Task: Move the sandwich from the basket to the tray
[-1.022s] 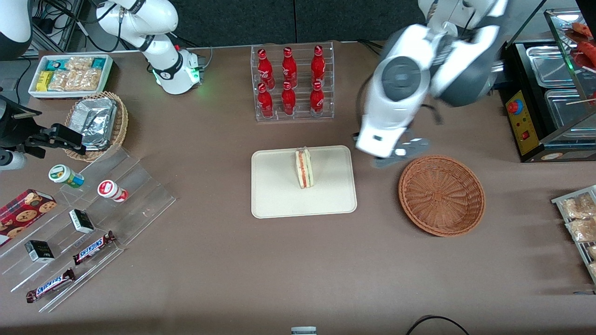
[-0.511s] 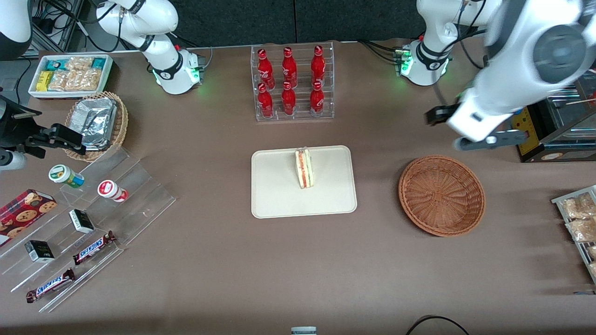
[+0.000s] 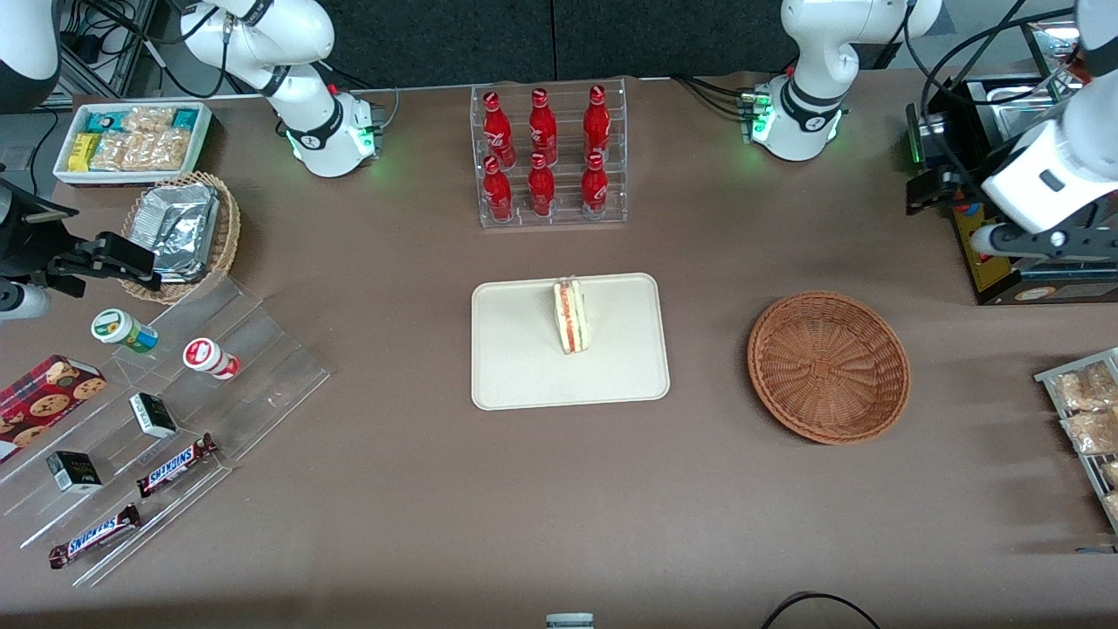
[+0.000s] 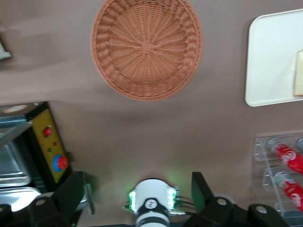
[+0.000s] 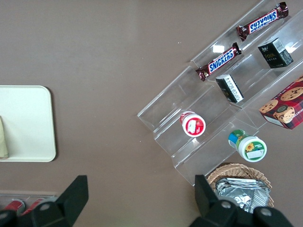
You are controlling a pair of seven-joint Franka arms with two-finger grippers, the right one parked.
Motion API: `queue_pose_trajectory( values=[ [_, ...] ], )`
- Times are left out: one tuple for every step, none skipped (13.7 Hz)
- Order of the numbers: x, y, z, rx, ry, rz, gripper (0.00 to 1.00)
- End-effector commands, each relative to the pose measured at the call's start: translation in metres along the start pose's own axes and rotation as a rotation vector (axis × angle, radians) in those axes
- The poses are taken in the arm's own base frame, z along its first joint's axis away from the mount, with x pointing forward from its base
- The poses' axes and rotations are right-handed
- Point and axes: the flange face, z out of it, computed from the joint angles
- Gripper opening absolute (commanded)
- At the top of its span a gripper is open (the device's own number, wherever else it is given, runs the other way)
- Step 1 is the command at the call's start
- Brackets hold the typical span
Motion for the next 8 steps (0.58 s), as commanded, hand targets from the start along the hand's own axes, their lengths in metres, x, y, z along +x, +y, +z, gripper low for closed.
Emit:
queue_pose_trajectory(
  values=[
    [-0.012, -0.005, -0.005, 0.063, 0.009, 0.047, 1.00],
    [-0.012, -0.005, -0.005, 0.070, 0.011, 0.057, 1.00],
    [-0.011, -0.007, -0.007, 0.061, 0.022, 0.055, 1.00],
    [-0.009, -0.009, -0.008, 0.052, 0.025, 0.049, 1.00],
    [-0.006, -0.006, -0.008, 0.044, 0.026, 0.050, 1.00],
    [-0.001, -0.004, -0.005, 0.040, 0.012, 0.059, 1.00],
    [-0.001, -0.003, -0.004, 0.043, 0.007, 0.062, 1.00],
    [0.000, -0.005, -0.003, 0.038, 0.005, 0.055, 1.00]
  ],
)
